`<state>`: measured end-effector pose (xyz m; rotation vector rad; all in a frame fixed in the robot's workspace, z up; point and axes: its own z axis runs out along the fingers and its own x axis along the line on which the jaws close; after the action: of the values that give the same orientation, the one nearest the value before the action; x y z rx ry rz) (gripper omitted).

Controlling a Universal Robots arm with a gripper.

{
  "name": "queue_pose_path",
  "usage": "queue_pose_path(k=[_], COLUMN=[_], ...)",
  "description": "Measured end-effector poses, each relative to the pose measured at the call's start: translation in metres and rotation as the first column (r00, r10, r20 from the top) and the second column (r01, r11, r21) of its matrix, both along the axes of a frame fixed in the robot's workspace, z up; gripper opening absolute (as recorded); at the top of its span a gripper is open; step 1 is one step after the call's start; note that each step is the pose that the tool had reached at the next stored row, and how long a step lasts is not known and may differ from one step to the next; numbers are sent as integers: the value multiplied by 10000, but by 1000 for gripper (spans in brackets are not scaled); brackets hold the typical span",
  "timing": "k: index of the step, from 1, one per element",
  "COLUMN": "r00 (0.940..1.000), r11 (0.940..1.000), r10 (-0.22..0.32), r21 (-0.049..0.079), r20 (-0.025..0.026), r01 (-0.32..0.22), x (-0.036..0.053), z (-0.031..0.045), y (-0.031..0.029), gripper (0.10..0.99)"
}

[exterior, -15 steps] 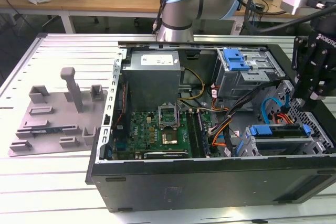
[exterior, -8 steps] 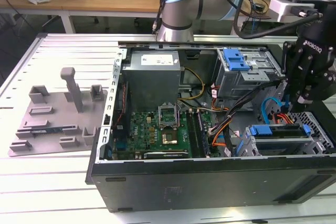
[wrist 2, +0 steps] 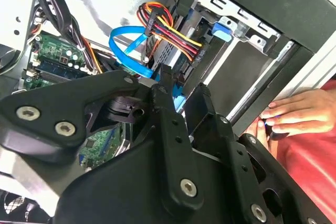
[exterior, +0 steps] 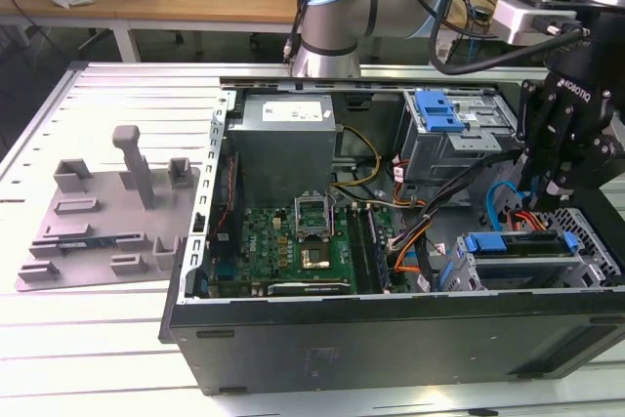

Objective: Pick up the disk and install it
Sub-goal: 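Insert the second disk wire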

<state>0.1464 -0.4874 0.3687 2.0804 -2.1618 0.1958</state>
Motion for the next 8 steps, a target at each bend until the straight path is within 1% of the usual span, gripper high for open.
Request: queue_pose_path(k=[2, 5, 6, 7, 8], r00=[10000, 10000, 10000, 10000, 9999], r11=[10000, 9994, 9994, 9995, 9996], r10=[-11, -34, -40, -42, -43], r21=[62, 334, 334, 328, 265], r20=[-1, -6, -20, -46, -93], r01=[11, 34, 40, 44, 46], x=[-1, -1, -2, -1, 1], z=[-2, -2, -3, -3, -2], y=[-2, -30, -34, -37, -38], gripper=[380, 380, 380, 380, 380])
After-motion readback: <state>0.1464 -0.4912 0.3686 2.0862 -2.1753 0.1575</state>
